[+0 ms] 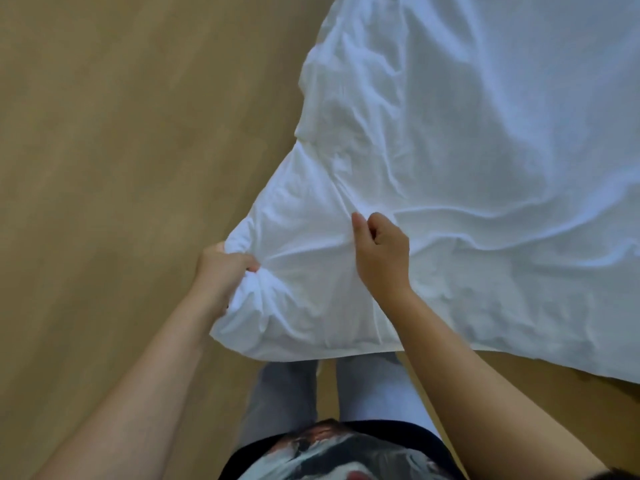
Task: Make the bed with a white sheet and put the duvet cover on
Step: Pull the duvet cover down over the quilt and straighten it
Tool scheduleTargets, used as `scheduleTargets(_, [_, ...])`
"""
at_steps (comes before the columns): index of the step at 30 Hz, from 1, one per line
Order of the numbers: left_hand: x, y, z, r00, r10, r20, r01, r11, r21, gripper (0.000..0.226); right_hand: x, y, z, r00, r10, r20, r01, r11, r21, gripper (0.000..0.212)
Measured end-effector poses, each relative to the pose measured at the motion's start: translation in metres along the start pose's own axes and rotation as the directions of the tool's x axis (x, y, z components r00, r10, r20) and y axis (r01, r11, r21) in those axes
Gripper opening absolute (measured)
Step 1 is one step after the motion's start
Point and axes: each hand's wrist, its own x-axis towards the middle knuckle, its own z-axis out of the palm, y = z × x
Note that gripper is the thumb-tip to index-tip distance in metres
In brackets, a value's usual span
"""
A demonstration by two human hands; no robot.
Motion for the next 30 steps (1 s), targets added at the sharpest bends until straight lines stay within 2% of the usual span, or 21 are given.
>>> scheduleTargets(2, [-0.026,0.009,-0.003,0.988,0.101,0.119,-0.092,0.992,-0.083,0.027,-0.008,0.002,0.005,0.991,-0.095,-0.092,0.093,0.995,-0.026,0.047])
scheduleTargets(4, [-0.046,0.015,-0.012,0.960,0.185,0.210,-0.154,0.976,-0.157,0.025,-0.007,0.008,0.012,0.987,-0.126,-0.097,0.114,0.986,-0.124,0.040])
scheduleTargets(5, [-0.047,0.010,-0.018,0.962,0.180,0.204,-0.147,0.975,-0.168,0.023,-0.003,0.013,0.016,0.996,-0.085,-0.037,0.073,0.964,-0.257,0.034])
scheduleTargets(6, [-0.048,0.003,-0.023,0.977,0.131,0.170,-0.101,0.979,-0.177,0.023,0.000,0.019,0.017,0.999,-0.021,0.043,0.038,0.898,-0.439,0.030])
scheduleTargets(8, [-0.037,-0.009,-0.035,0.993,0.010,0.117,0.015,0.979,-0.204,0.025,0.012,0.028,0.017,0.987,-0.009,0.162,0.107,0.784,-0.611,0.029])
scheduleTargets(9, [-0.029,-0.012,-0.037,0.992,-0.040,0.122,0.063,0.978,-0.196,0.025,0.017,0.029,0.016,0.977,-0.045,0.207,0.168,0.757,-0.632,0.028])
scheduleTargets(11, [-0.014,-0.014,-0.032,0.993,-0.071,0.098,0.086,0.984,-0.157,0.026,0.021,0.034,0.007,0.974,-0.079,0.212,0.187,0.809,-0.557,0.032])
scheduleTargets(13, [-0.005,-0.014,-0.026,0.996,-0.050,0.070,0.058,0.992,-0.115,0.026,0.025,0.044,-0.008,0.978,-0.015,0.206,0.113,0.873,-0.475,0.040])
scheduleTargets(15, [-0.002,-0.014,-0.021,0.995,-0.041,0.094,0.050,0.994,-0.092,0.025,0.034,0.059,-0.027,0.986,0.048,0.157,0.027,0.897,-0.442,0.029])
scheduleTargets(16, [-0.002,-0.013,-0.020,0.993,-0.040,0.113,0.049,0.996,-0.078,0.025,0.038,0.067,-0.035,0.990,0.081,0.113,-0.018,0.878,-0.478,0.029])
scheduleTargets(18, [-0.005,-0.012,-0.019,0.989,-0.039,0.143,0.048,0.997,-0.064,0.025,0.045,0.078,-0.039,0.974,0.216,0.068,-0.136,0.798,-0.588,0.066])
scheduleTargets(19, [-0.006,-0.012,-0.018,0.987,-0.033,0.160,0.044,0.997,-0.063,0.026,0.047,0.081,-0.034,0.965,0.256,0.063,-0.166,0.777,-0.607,0.076])
scheduleTargets(20, [-0.008,-0.011,-0.016,0.984,-0.025,0.179,0.037,0.997,-0.068,0.028,0.048,0.082,-0.027,0.960,0.272,0.066,-0.177,0.771,-0.612,0.075])
scheduleTargets(21, [-0.010,-0.010,-0.013,0.980,-0.016,0.198,0.031,0.997,-0.075,0.031,0.050,0.082,-0.018,0.958,0.278,0.076,-0.179,0.782,-0.598,0.063])
scheduleTargets(23, [-0.012,-0.008,-0.007,0.976,0.002,0.219,0.016,0.997,-0.077,0.034,0.058,0.080,-0.002,0.939,0.316,0.134,-0.180,0.785,-0.592,0.029])
scheduleTargets(24, [-0.011,-0.006,-0.005,0.978,0.006,0.210,0.009,0.997,-0.071,0.031,0.063,0.079,0.003,0.930,0.320,0.182,-0.146,0.773,-0.618,0.019])
scheduleTargets(26, [-0.006,-0.003,-0.006,0.991,0.010,0.137,-0.004,0.999,-0.047,0.026,0.071,0.081,0.001,0.937,0.273,0.218,-0.066,0.752,-0.656,0.014])
scheduleTargets(28, [0.003,-0.003,-0.016,0.999,-0.002,0.039,0.002,1.000,-0.022,0.026,0.075,0.087,-0.017,0.977,0.175,0.123,-0.052,0.754,-0.655,0.017])
scheduleTargets(30, [0.010,-0.005,-0.026,0.999,-0.048,0.003,0.048,0.998,-0.043,0.025,0.075,0.096,-0.039,0.995,0.101,-0.017,-0.088,0.757,-0.648,0.015])
